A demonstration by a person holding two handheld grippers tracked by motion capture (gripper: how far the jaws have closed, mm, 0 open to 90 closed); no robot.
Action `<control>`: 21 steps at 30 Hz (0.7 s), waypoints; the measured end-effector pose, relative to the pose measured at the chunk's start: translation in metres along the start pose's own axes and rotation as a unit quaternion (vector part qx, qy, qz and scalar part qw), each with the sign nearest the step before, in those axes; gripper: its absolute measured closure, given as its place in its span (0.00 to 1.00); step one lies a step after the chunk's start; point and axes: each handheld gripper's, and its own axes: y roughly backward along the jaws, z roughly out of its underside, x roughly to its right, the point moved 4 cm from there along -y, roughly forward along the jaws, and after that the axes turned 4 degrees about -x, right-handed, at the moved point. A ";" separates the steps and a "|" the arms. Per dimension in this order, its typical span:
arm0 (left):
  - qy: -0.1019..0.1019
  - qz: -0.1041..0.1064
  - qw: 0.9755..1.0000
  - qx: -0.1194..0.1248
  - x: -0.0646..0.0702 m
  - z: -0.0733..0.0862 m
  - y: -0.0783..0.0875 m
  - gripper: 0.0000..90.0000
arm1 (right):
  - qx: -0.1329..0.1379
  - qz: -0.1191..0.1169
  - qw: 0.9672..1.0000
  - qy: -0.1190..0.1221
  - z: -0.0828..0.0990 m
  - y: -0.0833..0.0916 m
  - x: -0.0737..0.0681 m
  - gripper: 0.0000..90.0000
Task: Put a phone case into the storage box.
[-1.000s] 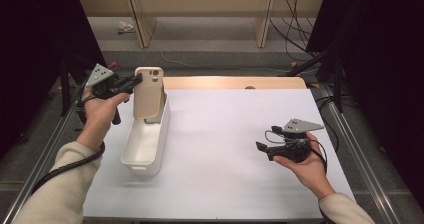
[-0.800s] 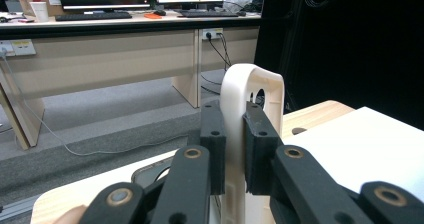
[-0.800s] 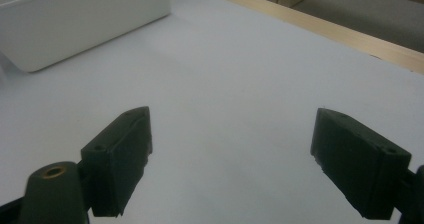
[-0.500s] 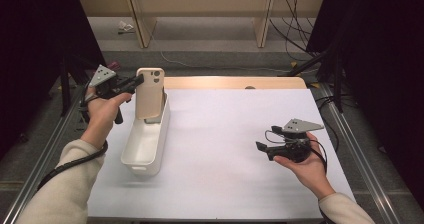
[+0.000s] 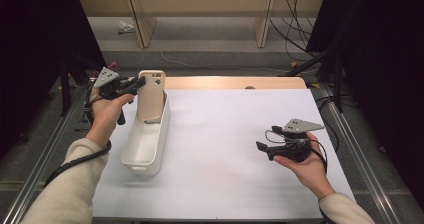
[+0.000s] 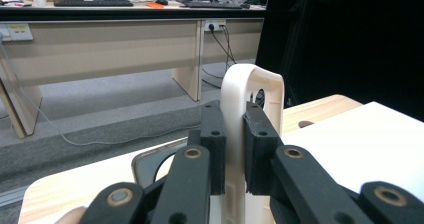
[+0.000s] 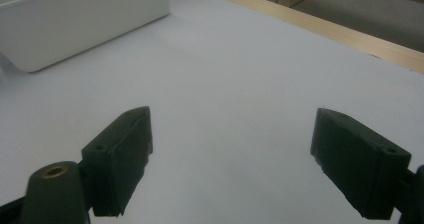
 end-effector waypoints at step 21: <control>0.006 -0.002 1.000 -0.017 -0.006 0.016 -0.012 0.90 | 0.000 -0.002 1.000 -0.001 0.000 0.000 0.000 0.20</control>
